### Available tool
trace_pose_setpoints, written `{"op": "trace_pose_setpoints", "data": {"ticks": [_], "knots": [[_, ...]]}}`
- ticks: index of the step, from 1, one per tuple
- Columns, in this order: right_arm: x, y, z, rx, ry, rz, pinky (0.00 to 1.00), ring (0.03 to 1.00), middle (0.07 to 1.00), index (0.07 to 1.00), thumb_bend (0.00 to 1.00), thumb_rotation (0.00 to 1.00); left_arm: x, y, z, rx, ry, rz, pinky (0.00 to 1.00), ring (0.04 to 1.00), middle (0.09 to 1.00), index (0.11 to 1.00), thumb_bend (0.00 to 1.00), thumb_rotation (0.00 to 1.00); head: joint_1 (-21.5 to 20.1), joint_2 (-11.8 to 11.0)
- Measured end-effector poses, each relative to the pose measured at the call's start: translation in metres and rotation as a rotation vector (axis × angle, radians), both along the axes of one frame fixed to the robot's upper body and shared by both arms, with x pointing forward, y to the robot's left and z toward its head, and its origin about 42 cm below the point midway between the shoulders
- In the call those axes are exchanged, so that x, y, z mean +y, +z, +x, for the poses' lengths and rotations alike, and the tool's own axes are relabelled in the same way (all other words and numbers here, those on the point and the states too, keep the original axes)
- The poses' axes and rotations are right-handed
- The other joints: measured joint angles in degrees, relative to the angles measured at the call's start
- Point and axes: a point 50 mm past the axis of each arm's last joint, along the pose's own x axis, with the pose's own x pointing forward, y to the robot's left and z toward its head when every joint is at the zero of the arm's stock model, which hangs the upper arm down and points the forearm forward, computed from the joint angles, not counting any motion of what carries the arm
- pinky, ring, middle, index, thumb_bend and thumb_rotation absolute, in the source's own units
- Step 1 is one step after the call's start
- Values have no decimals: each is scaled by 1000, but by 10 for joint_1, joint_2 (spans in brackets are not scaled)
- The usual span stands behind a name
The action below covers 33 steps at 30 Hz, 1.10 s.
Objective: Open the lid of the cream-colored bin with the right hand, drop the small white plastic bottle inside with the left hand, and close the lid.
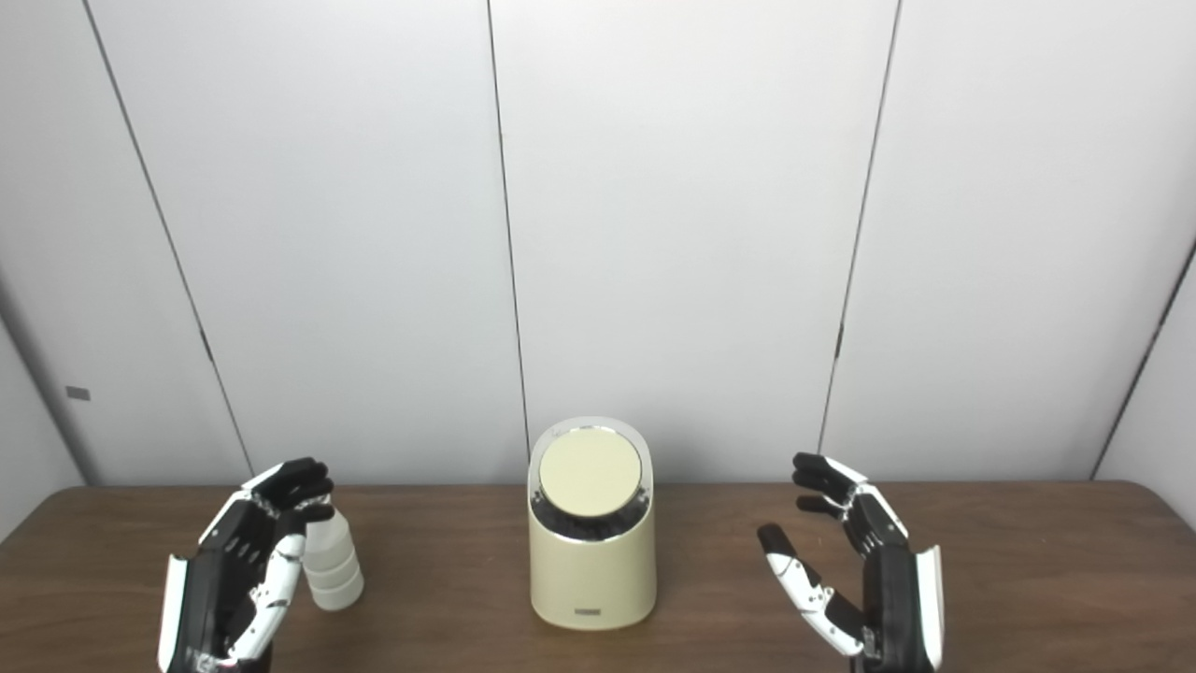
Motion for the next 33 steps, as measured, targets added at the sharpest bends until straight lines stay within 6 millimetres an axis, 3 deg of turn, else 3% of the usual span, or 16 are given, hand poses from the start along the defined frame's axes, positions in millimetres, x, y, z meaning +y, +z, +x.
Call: {"op": "trace_pose_setpoints", "data": {"ticks": [25,29,30,32,33], "knots": [[-1,-1,1,6,-3,7,624,716,735,702,358,370,0,1,1,-4,-2,1,655,728,743,726,293,423,-2,-2],[-1,2,4,9,17,-32,695,790,797,772,444,556,-1,3,3,-8,-4,3,658,732,748,730,283,423,-4,-4],[-1,4,5,23,24,-59,730,820,824,802,513,647,-1,3,4,-9,-5,4,659,733,749,731,283,420,-4,-4],[0,8,5,62,29,-121,757,843,846,823,579,712,-1,4,5,-11,-5,5,658,732,748,729,283,417,-4,-4],[1,11,5,81,27,-145,798,876,879,856,667,783,-1,4,5,-11,-5,5,651,727,743,726,282,417,-4,-3]]}}
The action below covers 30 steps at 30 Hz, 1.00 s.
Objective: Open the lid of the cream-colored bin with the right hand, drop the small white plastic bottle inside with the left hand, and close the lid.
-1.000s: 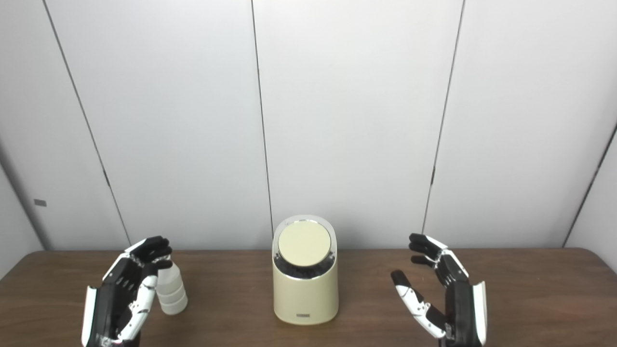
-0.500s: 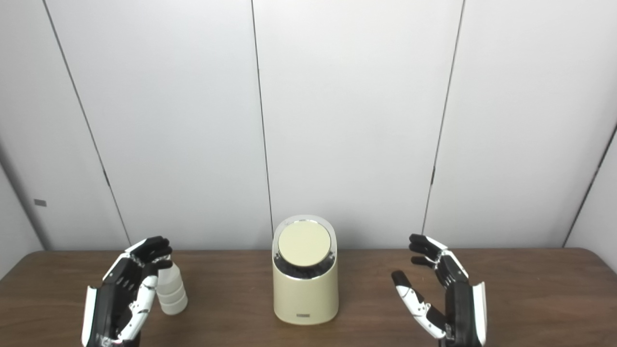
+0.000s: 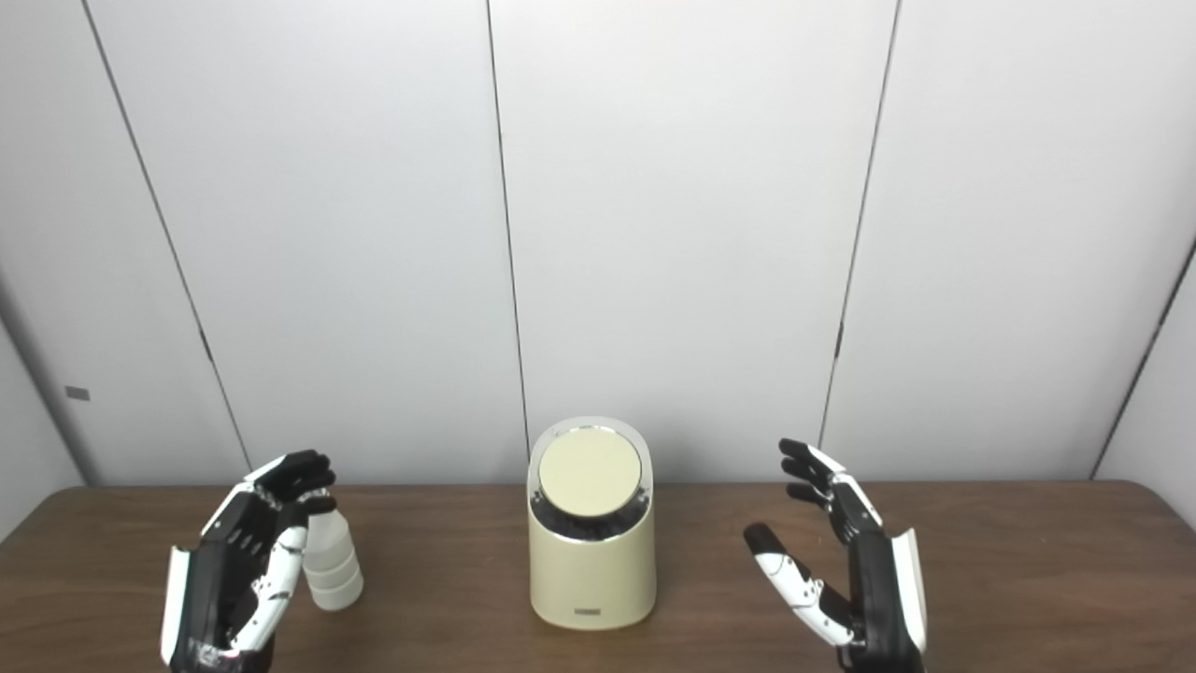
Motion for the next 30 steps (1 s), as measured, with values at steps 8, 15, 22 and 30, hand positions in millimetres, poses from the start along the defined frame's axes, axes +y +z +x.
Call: {"op": "trace_pose_setpoints", "data": {"ticks": [8,15,22,30], "knots": [[9,21,8,127,3,-200,951,996,998,990,960,952,0,-2,1,6,2,2,652,725,744,727,294,418,-4,1],[23,63,25,141,0,-287,990,1000,1000,1000,974,861,0,-2,1,7,2,1,651,724,741,728,275,411,-4,2],[41,87,39,141,-13,-273,748,897,1000,1000,981,647,-1,-2,1,7,3,1,649,725,743,728,281,427,-3,2],[51,92,58,182,-26,-295,748,957,1000,1000,1000,505,-1,-2,1,7,10,8,644,722,739,724,280,421,1,2]]}}
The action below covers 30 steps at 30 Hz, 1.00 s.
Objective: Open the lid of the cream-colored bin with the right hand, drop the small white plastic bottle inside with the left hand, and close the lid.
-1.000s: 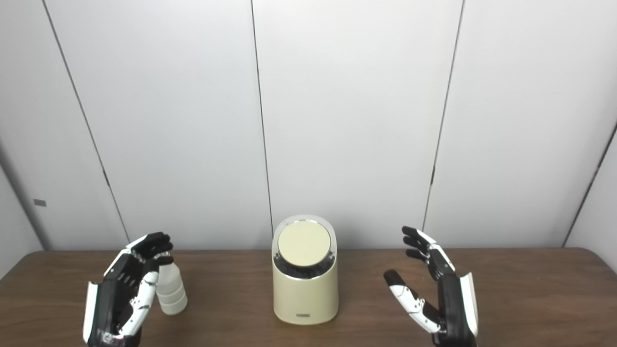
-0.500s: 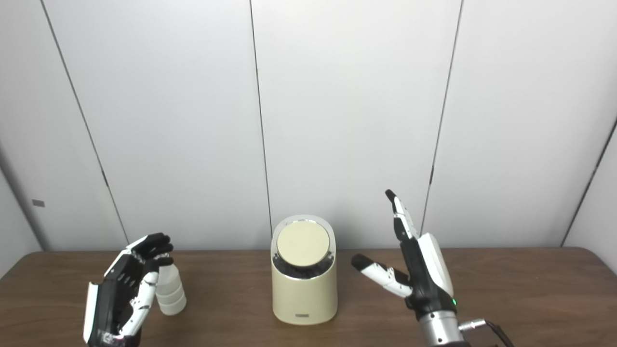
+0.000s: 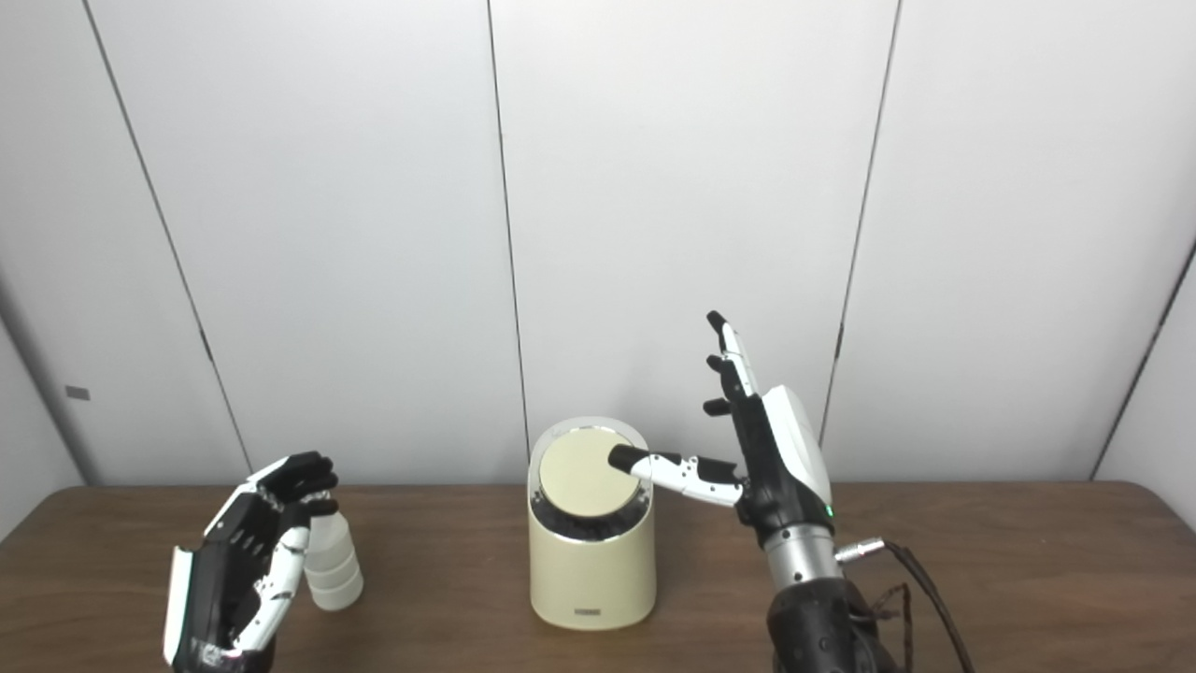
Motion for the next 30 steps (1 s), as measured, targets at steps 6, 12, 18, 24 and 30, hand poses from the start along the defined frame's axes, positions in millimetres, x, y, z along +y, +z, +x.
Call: {"op": "trace_pose_setpoints", "data": {"ticks": [6,12,18,24,30], "knots": [[9,-3,5,-5,-54,-131,853,1000,1000,1000,1000,488,-1,0,0,-1,0,-4,645,723,740,725,286,430,1,1],[21,5,11,-43,-96,-251,992,1000,1000,1000,1000,372,-1,0,0,-1,1,-4,652,729,742,725,281,435,2,-1],[27,-9,20,-11,-125,-337,981,1000,1000,1000,1000,343,-1,1,0,-4,1,-4,647,723,737,720,275,419,4,1],[29,-20,25,23,-149,-382,978,1000,1000,1000,1000,359,-2,3,-1,-11,1,-7,651,727,741,724,274,417,5,3],[36,-20,30,6,-180,-451,1000,1000,1000,1000,1000,360,-2,3,0,-12,0,-7,652,730,744,728,273,438,5,3]]}}
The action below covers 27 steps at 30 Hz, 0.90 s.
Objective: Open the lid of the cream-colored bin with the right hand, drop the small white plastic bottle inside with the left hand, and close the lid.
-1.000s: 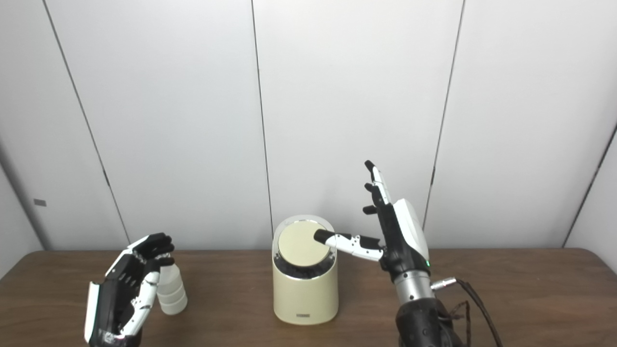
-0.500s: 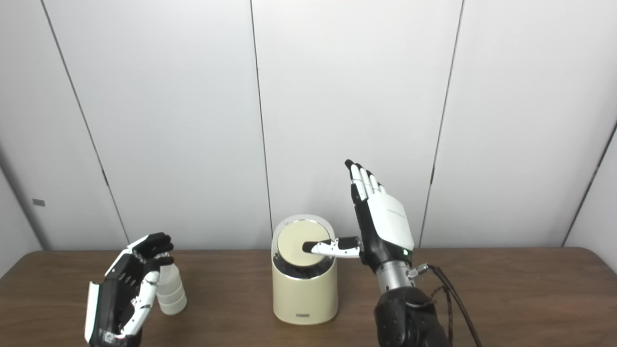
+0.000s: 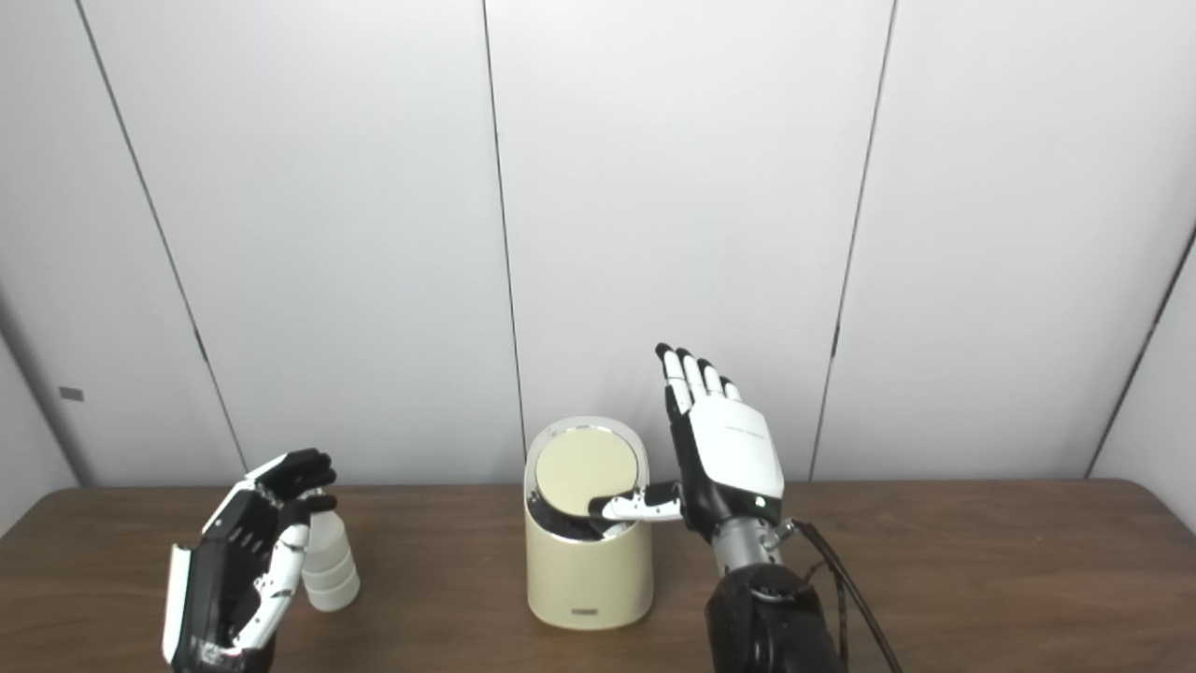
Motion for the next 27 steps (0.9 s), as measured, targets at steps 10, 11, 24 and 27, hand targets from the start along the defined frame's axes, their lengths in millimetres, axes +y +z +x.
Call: {"op": "trace_pose_setpoints", "data": {"ticks": [10,11,24,27], "knots": [[2,-2,4,-31,-33,-27,1000,1000,1000,1000,1000,383,0,0,0,-1,2,3,642,722,738,723,288,442,-1,1],[2,-2,5,-31,-34,-27,1000,1000,1000,1000,1000,385,0,1,0,-2,2,3,641,721,737,722,286,443,-1,1],[15,9,4,-65,-44,-136,1000,1000,1000,1000,1000,311,0,1,0,-3,5,4,638,718,735,722,281,440,-2,4],[24,14,4,-91,-34,-178,1000,1000,1000,1000,1000,281,0,1,0,-4,4,3,640,722,737,723,274,433,-2,4]]}}
